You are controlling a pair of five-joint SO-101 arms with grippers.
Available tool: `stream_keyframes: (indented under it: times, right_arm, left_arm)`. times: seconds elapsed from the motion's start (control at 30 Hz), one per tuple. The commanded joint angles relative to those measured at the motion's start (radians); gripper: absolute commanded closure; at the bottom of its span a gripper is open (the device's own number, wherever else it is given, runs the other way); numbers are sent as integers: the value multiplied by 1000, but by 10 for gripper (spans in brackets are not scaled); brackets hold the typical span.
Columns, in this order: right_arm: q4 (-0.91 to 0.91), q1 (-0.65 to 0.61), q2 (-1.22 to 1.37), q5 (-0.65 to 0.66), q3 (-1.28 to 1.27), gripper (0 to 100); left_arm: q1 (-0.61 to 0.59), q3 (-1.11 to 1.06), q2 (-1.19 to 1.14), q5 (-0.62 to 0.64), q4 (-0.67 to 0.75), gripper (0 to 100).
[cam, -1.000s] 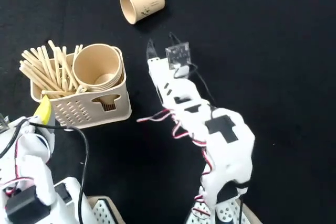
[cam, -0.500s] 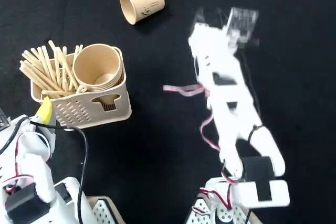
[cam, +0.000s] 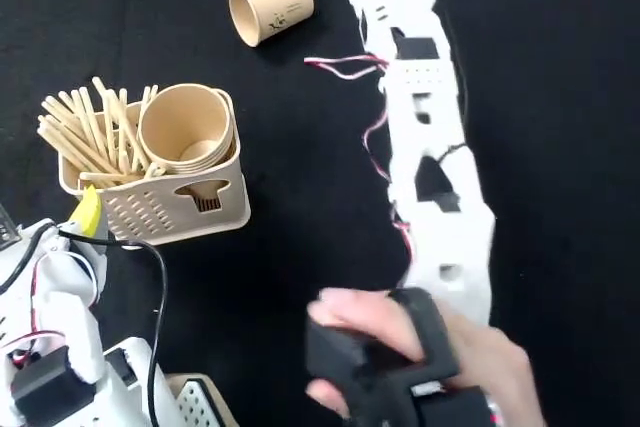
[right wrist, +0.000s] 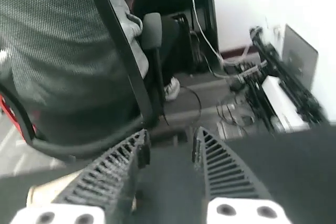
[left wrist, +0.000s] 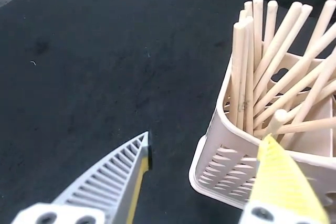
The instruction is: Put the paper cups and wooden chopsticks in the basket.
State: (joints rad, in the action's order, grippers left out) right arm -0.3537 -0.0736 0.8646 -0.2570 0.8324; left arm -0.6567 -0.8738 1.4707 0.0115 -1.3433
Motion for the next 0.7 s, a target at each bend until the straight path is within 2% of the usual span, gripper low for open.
stream_keyframes:
  times: [0.0,0.07,0.13,0.27,0.43,0.67]
  right_arm:
    - [2,-32,248,-9,530,915]
    - [77,-48,397,-9,714,992]
    - [173,-43,522,-9,840,972]
    - [319,-40,604,-130,786,986]
    - [319,-38,588,-396,682,986]
    - [288,-38,568,-555,590,985]
  left_arm:
    - [1,4,5,9,18,680]
    - [1,4,5,9,17,680]
    - [1,4,5,9,15,680]
    - [1,-1,5,9,15,680]
    - [2,-21,5,9,20,680]
    - [2,-21,5,9,20,680]
